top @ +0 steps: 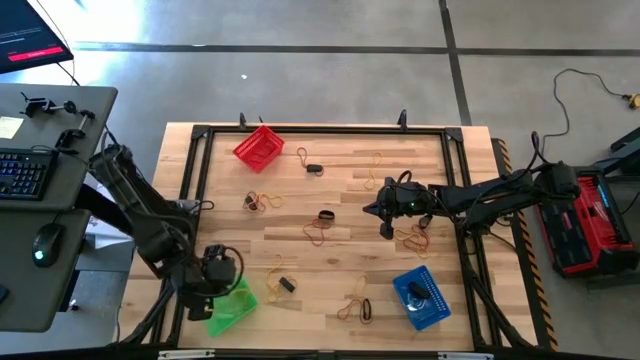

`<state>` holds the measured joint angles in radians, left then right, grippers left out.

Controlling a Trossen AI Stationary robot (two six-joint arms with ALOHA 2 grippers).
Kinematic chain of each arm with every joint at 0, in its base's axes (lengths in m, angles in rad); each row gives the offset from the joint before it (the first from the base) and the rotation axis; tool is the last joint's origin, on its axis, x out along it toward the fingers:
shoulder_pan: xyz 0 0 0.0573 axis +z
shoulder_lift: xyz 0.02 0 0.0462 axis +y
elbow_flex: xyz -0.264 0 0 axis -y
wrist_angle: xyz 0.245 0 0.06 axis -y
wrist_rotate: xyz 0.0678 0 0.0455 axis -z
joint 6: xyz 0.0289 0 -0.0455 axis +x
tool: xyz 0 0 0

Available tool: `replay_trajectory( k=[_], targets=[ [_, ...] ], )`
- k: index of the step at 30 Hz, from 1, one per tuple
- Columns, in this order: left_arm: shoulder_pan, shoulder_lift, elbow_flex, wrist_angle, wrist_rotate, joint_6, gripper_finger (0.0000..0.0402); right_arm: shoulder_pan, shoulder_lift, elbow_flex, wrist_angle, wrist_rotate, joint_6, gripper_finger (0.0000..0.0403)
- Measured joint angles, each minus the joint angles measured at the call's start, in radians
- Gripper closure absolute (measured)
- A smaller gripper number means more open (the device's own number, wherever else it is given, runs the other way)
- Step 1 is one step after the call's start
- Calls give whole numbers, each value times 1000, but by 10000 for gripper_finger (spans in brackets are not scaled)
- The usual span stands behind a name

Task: Sort rubber bands into baskets
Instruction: Put the yellow rubber band into the green basket

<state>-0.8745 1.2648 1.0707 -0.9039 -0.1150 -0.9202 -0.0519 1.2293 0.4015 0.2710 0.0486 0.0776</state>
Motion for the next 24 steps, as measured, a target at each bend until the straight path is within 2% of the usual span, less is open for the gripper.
replay_trajectory(
  k=[6,13,24],
  targets=[
    [0,0,-95,63,21,-61,401,0,0,0,0,0,0,402],
    [-25,0,-132,83,44,-99,401,0,0,0,-1,0,0,402],
    [-43,0,-227,260,35,-100,401,0,0,0,-1,0,0,402]
  ],
)
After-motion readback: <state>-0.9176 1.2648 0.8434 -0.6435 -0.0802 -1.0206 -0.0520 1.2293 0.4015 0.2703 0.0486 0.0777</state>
